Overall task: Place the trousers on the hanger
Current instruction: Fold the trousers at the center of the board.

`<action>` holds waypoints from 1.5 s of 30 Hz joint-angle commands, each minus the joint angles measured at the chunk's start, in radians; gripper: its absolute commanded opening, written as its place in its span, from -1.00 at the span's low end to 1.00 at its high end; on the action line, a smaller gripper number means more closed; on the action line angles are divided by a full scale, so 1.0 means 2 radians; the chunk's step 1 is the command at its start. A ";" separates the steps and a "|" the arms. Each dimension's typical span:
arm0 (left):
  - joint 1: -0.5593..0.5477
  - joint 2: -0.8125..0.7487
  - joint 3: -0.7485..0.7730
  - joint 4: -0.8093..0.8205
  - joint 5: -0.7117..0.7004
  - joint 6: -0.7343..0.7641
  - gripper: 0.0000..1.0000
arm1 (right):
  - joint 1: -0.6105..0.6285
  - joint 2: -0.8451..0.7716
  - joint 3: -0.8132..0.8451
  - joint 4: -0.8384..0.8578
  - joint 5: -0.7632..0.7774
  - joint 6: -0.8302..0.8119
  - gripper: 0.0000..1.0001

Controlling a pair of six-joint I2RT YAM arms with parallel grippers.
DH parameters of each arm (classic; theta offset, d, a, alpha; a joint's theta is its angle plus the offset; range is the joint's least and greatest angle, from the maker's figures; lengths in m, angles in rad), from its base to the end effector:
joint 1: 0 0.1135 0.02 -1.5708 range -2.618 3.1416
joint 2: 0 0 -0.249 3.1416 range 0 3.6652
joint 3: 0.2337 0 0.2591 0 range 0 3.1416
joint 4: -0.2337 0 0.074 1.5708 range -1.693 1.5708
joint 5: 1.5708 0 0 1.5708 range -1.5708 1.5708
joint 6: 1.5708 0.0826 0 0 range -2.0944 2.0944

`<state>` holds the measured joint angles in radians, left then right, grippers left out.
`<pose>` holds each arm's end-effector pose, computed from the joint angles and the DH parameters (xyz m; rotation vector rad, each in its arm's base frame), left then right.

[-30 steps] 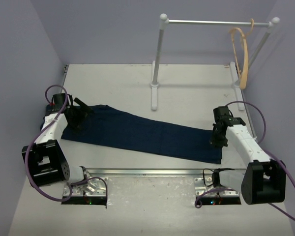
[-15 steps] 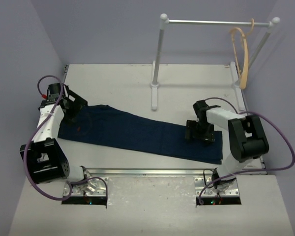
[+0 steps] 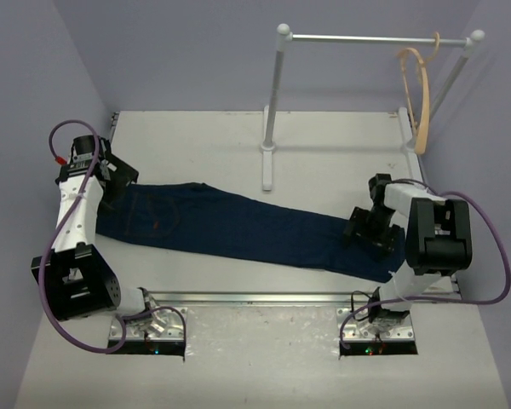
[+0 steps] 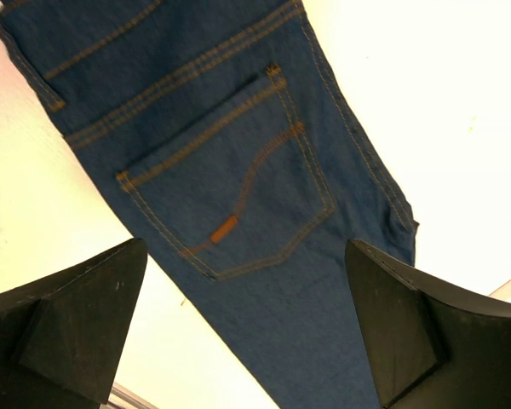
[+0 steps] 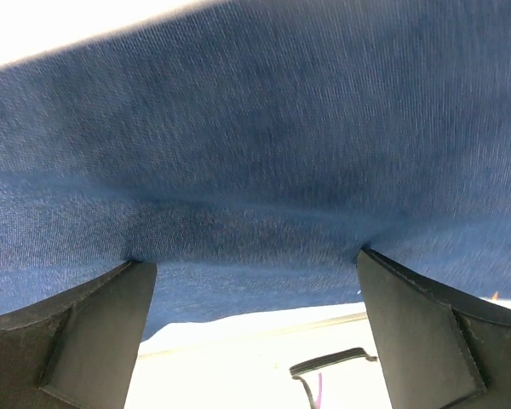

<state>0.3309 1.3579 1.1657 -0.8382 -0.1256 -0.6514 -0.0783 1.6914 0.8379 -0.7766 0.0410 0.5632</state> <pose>0.2865 0.1094 0.2339 -1.2606 2.2613 0.0463 0.2506 -0.0231 0.0539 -0.9733 -2.9356 0.0836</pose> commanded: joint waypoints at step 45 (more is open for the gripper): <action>0.079 -0.073 -0.243 0.110 -0.026 -0.160 1.00 | -0.024 -0.147 -0.172 0.325 -0.154 0.037 0.98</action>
<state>0.4816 1.3637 0.7679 -0.7277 -0.1564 -0.9049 -0.1328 1.4157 0.5873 -0.2413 -0.0744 0.6673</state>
